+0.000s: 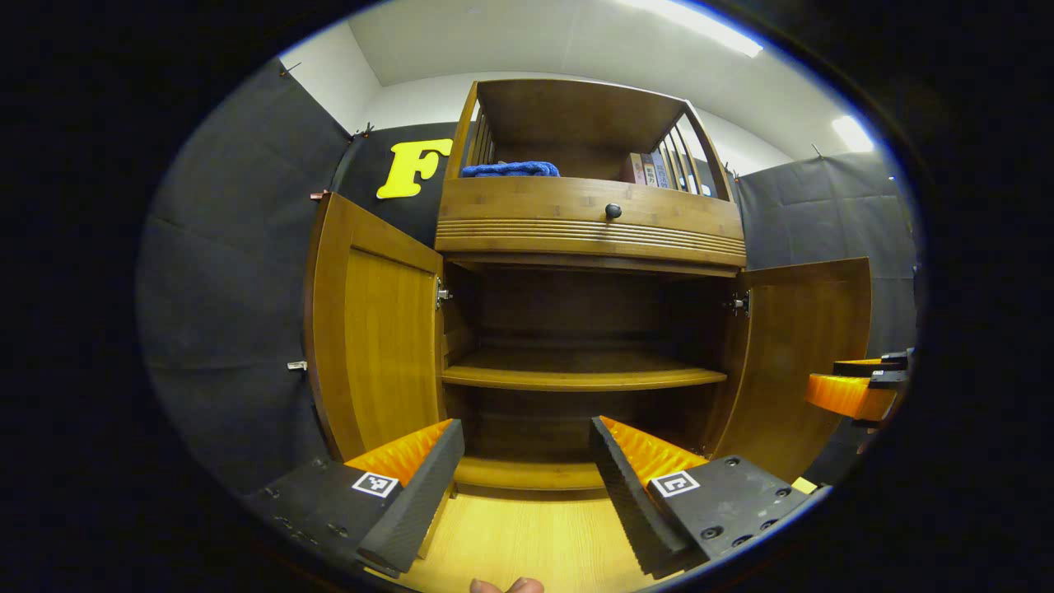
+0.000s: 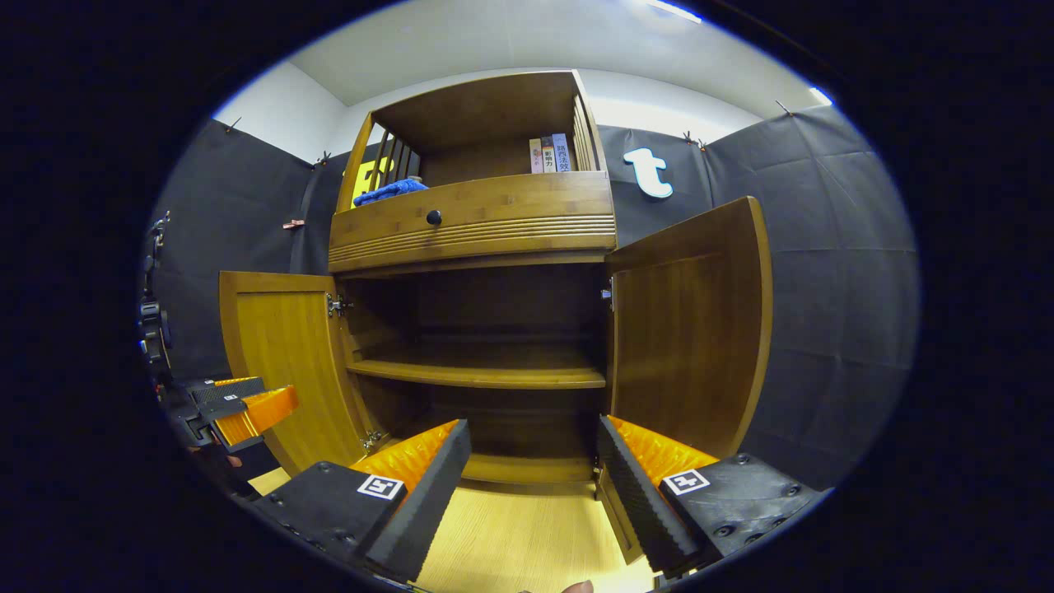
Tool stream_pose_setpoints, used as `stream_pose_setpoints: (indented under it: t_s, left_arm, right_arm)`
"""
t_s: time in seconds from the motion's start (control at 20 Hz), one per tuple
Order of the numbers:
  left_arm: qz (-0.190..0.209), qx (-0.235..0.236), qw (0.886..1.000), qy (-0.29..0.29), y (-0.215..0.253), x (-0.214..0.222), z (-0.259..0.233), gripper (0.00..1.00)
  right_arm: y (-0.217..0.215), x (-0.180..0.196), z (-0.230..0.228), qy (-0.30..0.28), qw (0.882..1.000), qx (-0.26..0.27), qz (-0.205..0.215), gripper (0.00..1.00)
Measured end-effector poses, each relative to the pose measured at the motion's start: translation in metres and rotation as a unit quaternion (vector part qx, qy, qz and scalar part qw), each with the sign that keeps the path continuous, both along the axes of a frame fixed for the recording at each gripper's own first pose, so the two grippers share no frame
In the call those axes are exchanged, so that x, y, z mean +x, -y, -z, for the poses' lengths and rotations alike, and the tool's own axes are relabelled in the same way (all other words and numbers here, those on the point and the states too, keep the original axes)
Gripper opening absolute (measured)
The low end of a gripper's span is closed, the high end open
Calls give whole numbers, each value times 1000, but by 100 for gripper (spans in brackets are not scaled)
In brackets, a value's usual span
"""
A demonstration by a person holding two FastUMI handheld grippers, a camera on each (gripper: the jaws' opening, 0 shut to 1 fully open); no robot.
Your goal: Open the right door of the double-door shoe cabinet with the right hand, and open the left door with the left hand.
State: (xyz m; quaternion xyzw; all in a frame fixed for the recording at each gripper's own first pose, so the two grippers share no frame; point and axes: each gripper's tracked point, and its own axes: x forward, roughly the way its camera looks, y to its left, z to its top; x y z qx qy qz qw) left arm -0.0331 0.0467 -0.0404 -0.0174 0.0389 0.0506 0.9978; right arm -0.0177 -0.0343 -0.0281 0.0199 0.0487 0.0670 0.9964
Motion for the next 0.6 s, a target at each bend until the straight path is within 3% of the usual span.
stream_pose_setpoints:
  t_s: [0.4, 0.6]
  left_arm:
    - [1, 36, 999, 8, 1, 4, -8, 94]
    - [4, 31, 999, 13, 4, 4, -11, 94]
  right_arm:
    - [1, 2, -3, 6, 1000, -2, 8, 98]
    - [-1, 2, -1, 3, 1000, -2, 9, 98]
